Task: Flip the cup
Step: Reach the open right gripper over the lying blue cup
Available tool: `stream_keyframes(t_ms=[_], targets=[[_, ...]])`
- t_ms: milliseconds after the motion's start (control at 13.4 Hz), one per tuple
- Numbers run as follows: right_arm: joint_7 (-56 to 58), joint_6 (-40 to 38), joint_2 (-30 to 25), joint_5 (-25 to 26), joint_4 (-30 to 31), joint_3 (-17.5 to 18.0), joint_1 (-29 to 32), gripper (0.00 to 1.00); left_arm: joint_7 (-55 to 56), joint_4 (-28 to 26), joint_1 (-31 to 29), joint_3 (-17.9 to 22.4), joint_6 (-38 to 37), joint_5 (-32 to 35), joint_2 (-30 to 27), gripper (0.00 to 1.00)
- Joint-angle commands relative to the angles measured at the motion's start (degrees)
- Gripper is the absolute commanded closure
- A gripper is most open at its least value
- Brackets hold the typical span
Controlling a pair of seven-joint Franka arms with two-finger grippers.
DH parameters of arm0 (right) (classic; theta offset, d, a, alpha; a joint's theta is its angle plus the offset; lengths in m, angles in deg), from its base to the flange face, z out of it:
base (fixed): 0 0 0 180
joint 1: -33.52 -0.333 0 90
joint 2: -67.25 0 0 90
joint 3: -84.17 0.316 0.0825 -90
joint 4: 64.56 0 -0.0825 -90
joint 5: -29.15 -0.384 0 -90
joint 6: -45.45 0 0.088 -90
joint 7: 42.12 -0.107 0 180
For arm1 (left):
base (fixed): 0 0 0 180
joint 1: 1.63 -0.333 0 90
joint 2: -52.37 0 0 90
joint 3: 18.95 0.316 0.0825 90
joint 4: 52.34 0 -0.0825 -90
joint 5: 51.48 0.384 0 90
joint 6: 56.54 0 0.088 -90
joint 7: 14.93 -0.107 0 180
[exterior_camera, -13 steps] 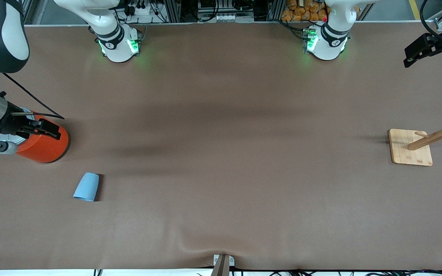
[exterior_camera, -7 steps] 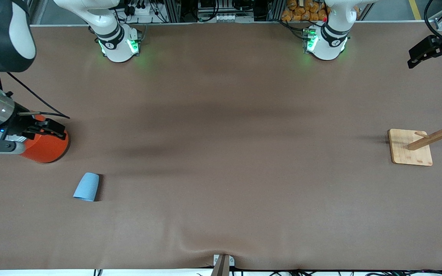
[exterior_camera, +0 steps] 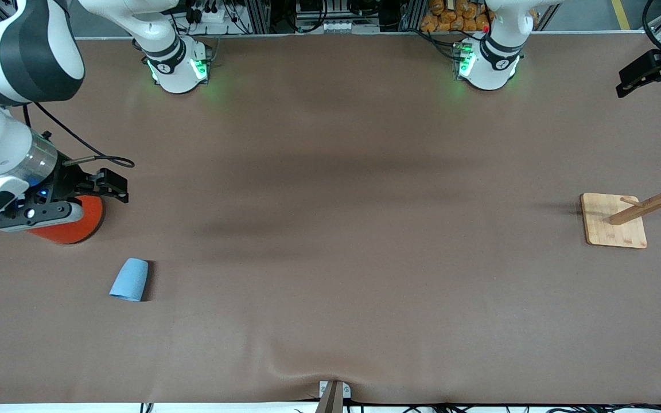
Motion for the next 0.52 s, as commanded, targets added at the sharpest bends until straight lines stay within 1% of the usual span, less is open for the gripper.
stream_keyframes(t_ms=[0,149,223,446], targets=[[3.1,-0.6,1.8,-2.3,-0.3,-0.1,0.2,0.00,-0.5,0.5,-0.6,-0.6,-1.0,0.7,-0.5,0.00],[3.3,-0.6,2.1,-2.0,0.9,-0.1,-0.2,0.00,-0.5,0.5,-0.6,-0.7,-1.0,0.6,-0.5,0.00],[3.3,-0.5,3.3,-1.9,1.3,-0.1,-0.1,0.00,-0.5,0.6,-0.6,-0.7,-1.0,0.3,-0.4,0.00],[3.9,-0.5,4.8,-1.7,1.3,-0.1,-0.2,0.00,-0.5,0.5,-0.5,-1.0,-1.0,0.3,-0.4,0.00]])
